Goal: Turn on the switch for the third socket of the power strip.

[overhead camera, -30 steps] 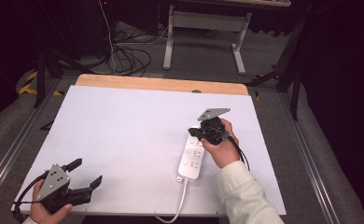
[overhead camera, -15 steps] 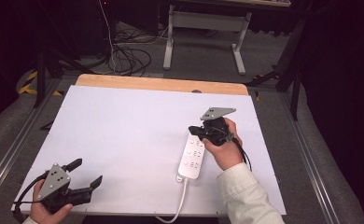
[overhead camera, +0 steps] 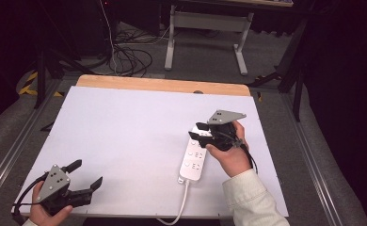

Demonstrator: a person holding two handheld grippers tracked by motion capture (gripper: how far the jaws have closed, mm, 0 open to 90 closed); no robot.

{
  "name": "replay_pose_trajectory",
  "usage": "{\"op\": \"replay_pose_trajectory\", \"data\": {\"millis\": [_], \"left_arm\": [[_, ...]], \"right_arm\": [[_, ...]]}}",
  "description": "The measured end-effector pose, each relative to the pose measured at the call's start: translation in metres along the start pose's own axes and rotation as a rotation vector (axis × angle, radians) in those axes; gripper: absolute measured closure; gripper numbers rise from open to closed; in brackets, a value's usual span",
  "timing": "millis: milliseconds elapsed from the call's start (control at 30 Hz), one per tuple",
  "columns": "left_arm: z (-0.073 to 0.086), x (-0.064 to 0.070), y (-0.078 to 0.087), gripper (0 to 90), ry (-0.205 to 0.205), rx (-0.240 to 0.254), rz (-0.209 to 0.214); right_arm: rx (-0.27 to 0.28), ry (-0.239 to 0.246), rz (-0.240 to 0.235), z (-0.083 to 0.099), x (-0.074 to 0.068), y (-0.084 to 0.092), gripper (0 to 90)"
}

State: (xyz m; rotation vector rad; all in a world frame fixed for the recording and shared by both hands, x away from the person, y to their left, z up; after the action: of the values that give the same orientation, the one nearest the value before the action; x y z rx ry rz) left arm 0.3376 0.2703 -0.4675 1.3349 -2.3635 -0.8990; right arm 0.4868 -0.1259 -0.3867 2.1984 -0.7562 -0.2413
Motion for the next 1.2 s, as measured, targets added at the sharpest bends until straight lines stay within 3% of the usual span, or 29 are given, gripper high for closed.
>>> {"op": "replay_pose_trajectory", "data": {"millis": [133, 467, 733, 900, 1200], "left_arm": [[0.0, 0.0, 0.0, 13.5, -0.001, 0.001, -0.003], [0.0, -0.001, 0.001, 13.1, 0.011, 0.003, 0.004], [0.001, -0.001, 0.003, 10.0, 0.007, -0.002, 0.025], [0.001, -0.001, 0.004, 7.6, 0.0, 0.006, 0.045], [0.001, -0.002, 0.004, 7.3, -0.016, 0.004, 0.029]], "right_arm": [[0.04, -0.001, -0.005, 0.007, -0.005, 0.014, 42.0], [0.077, 0.001, -0.015, 0.025, -0.011, 0.037, 32.4], [0.102, -0.038, -0.03, 0.048, -0.015, 0.051, 28.4], [0.098, -0.047, -0.039, 0.066, -0.014, 0.056, 26.9], [0.08, -0.081, -0.048, 0.104, -0.014, 0.049, 21.4]]}}
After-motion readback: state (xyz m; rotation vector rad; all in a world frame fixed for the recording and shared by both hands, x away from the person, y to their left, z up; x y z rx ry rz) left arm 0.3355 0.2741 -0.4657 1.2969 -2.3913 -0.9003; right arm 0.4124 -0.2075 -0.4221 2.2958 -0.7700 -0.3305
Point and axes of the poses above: each handheld gripper's, and its own axes: y roughly backward along the jaws, z roughly out of its underside, x roughly to its right, the point moved 3 cm from there along -y, roughly forward along the jaws, and after that the axes turned 15 degrees about -x, right-handed, at the moved point
